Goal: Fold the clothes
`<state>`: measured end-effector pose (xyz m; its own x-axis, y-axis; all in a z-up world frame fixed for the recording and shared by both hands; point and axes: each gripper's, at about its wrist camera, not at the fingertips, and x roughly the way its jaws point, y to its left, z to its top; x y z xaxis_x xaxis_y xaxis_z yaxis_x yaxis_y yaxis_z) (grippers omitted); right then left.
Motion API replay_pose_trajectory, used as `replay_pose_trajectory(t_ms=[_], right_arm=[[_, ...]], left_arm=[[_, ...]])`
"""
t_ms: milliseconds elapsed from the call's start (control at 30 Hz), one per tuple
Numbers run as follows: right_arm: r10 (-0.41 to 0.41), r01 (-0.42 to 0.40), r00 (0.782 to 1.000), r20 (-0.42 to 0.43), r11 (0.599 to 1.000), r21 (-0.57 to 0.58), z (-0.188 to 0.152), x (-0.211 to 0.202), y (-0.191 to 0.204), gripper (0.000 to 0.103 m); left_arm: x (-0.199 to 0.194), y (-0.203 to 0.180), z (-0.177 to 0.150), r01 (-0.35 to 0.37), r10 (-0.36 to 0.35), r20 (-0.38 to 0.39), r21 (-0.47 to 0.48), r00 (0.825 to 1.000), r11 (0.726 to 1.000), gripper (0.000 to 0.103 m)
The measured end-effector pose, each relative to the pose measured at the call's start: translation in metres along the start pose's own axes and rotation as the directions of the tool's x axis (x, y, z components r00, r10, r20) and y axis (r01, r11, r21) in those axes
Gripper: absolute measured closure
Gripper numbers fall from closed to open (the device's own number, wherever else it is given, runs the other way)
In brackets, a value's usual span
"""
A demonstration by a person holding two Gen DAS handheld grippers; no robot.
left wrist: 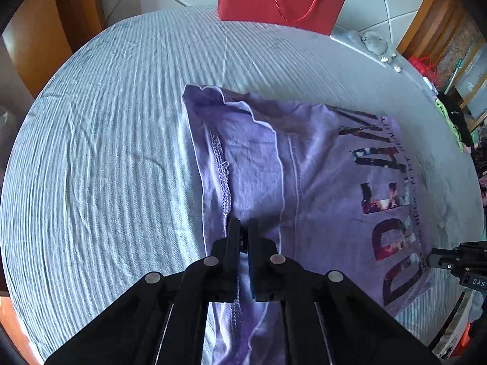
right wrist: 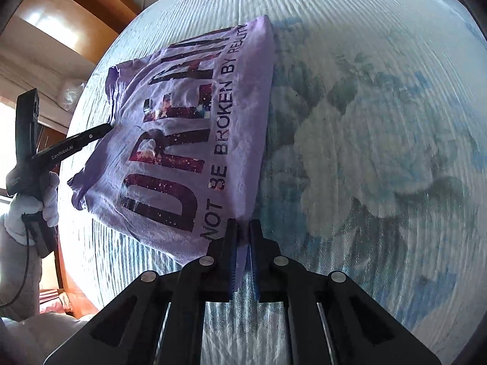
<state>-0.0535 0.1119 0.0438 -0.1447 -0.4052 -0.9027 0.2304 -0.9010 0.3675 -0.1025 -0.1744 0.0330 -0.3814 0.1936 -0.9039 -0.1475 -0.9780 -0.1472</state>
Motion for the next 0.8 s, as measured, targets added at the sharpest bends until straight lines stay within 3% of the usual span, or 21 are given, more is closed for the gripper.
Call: replay_pose_trajectory(t_ms=[67, 133, 167, 200, 233, 333, 400, 433, 467, 500, 600, 700, 767, 800], right_arm=[[0.011, -0.011, 1.000, 0.017, 1.000, 0.011, -0.004, -0.007, 0.000, 0.092], [0.010, -0.010, 1.000, 0.023, 1.000, 0.008, -0.009, -0.013, 0.001, 0.081], [0.009, -0.009, 1.000, 0.024, 1.000, 0.005, -0.012, -0.015, 0.002, 0.072], [0.006, -0.006, 1.000, 0.020, 1.000, 0.000, -0.013, -0.015, 0.003, 0.061], [0.005, -0.005, 1.000, 0.017, 1.000, -0.003, -0.015, -0.013, 0.003, 0.057], [0.019, -0.019, 1.000, -0.006, 1.000, -0.017, -0.017, -0.005, 0.005, 0.056], [0.015, -0.016, 1.000, -0.022, 0.999, -0.035, -0.018, 0.001, 0.007, 0.075], [0.006, -0.007, 1.000, -0.025, 0.999, -0.046, -0.019, 0.004, 0.008, 0.079], [-0.011, 0.010, 1.000, -0.021, 0.999, -0.049, -0.018, 0.005, 0.008, 0.087], [-0.023, 0.022, 0.999, -0.024, 0.999, -0.041, -0.018, 0.005, 0.005, 0.096], [-0.018, 0.017, 0.999, -0.032, 1.000, -0.017, -0.019, 0.005, -0.004, 0.102], [-0.017, 0.016, 0.999, -0.034, 1.000, -0.022, -0.019, 0.004, -0.005, 0.100], [-0.001, 0.001, 1.000, -0.015, 1.000, -0.020, -0.019, -0.002, -0.009, 0.097], [0.006, -0.006, 1.000, -0.003, 1.000, -0.020, -0.019, -0.006, -0.010, 0.097]], left_arm=[[-0.013, -0.004, -0.005, 0.021, -0.022, 0.017, 0.011, 1.000, 1.000, 0.086], [-0.023, -0.007, -0.014, 0.036, -0.036, 0.026, 0.021, 0.999, 0.999, 0.050], [-0.027, -0.008, -0.018, 0.045, -0.045, 0.028, 0.025, 0.999, 0.999, 0.048], [-0.030, -0.009, -0.022, 0.051, -0.052, 0.027, 0.029, 0.998, 0.998, 0.048], [-0.029, -0.011, -0.027, 0.050, -0.051, 0.019, 0.034, 0.999, 0.998, 0.048], [-0.021, -0.016, -0.041, 0.037, -0.036, -0.020, 0.057, 0.999, 0.998, 0.048], [-0.013, -0.017, -0.051, 0.012, -0.008, -0.057, 0.071, 0.998, 0.997, 0.054], [-0.011, -0.015, -0.055, 0.004, 0.001, -0.066, 0.069, 0.998, 0.998, 0.074], [-0.010, -0.011, -0.058, -0.001, 0.005, -0.069, 0.057, 0.998, 0.998, 0.085], [-0.009, -0.007, -0.061, -0.007, 0.010, -0.072, 0.045, 0.997, 0.999, 0.087], [-0.011, -0.002, -0.064, -0.010, 0.012, -0.074, 0.026, 0.997, 1.000, 0.088], [-0.019, -0.002, -0.065, 0.000, 0.000, -0.054, -0.002, 0.999, 1.000, 0.085], [-0.031, -0.002, -0.066, -0.001, 0.001, -0.028, -0.019, 1.000, 1.000, 0.078], [-0.038, -0.003, -0.066, -0.004, 0.004, -0.012, -0.027, 1.000, 1.000, 0.063]])
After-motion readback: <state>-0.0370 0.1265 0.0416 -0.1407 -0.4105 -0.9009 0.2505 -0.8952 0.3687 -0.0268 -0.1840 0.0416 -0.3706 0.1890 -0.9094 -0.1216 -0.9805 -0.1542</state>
